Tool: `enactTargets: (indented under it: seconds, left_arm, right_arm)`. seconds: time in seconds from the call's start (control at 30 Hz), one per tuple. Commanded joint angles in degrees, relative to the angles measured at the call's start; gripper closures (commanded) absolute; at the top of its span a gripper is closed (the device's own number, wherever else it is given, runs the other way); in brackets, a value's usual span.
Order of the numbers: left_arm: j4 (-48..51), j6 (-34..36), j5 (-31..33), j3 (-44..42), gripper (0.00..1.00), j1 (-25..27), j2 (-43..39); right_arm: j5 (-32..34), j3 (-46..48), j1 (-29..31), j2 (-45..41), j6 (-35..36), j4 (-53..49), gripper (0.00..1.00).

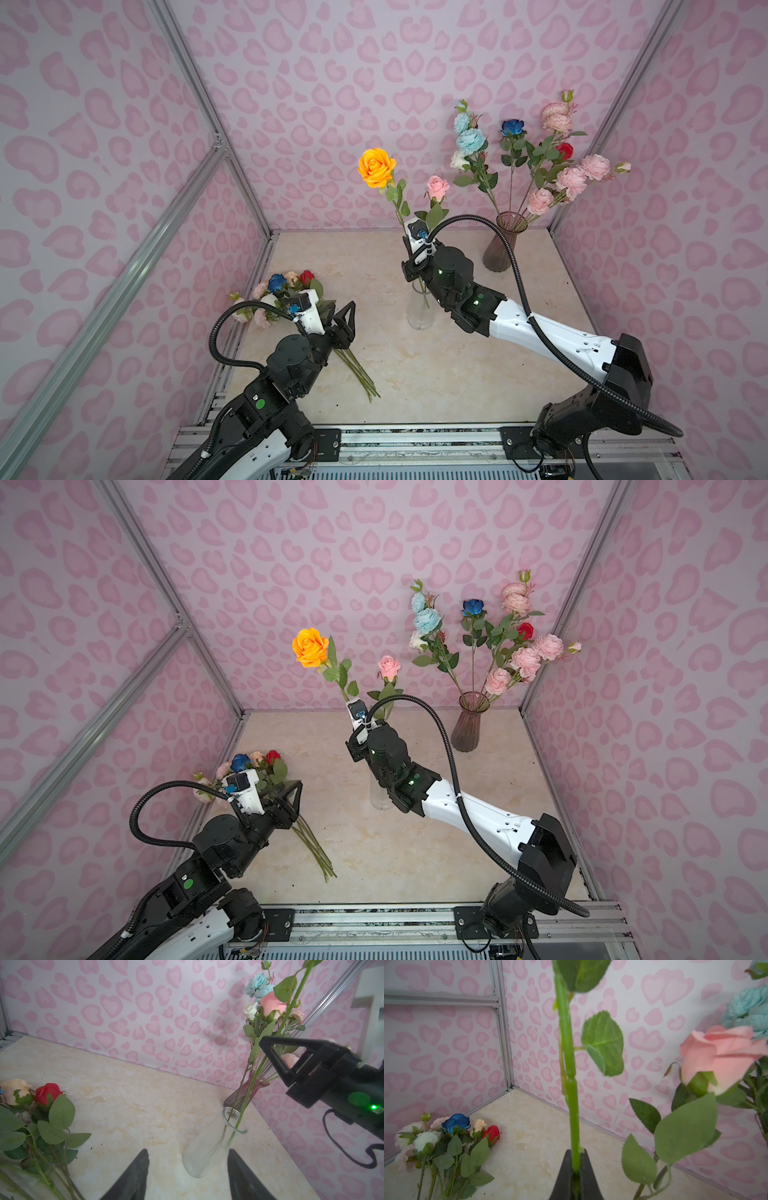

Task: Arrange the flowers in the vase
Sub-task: 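Lower the orange rose into the clear glass cylinder with the right gripper, then open the right gripper and withdraw while the left gripper grasps the red rose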

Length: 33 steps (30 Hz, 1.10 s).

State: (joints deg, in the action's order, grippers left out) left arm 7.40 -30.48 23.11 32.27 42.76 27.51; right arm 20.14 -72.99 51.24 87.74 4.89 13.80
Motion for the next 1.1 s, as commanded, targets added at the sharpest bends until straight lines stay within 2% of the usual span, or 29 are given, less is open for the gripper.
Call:
enactTargets:
  seconds: [0.0,0.3,0.53,0.63,0.8,1.07]
  left_arm:
    - [-0.4,-1.83,1.9,-0.89,0.38,-0.13,0.83]
    - [-0.24,-2.87,1.5,0.14,0.38,-0.14,4.56]
    - [0.34,-3.62,2.02,-0.53,0.38,-0.14,3.97]
    - [0.29,-3.8,2.78,-0.72,0.38,-0.12,4.01]
    - [1.22,-4.54,4.0,-0.49,0.38,-0.22,5.58]
    - [1.13,-5.03,5.15,-0.48,0.38,-0.14,7.85]
  right_arm:
    - [3.23,2.86,-0.02,-0.68,-1.66,2.18,0.9]
    - [8.13,5.74,-0.71,1.7,-3.27,3.16,0.87]
    - [7.63,7.54,-0.78,0.12,-4.43,3.95,0.86]
    - [7.53,8.2,-0.66,-0.8,-4.96,3.94,0.81]
    - [7.81,8.99,-0.45,-2.02,-5.17,3.71,0.66]
    - [7.45,11.06,0.38,-5.49,-5.59,3.93,0.63]
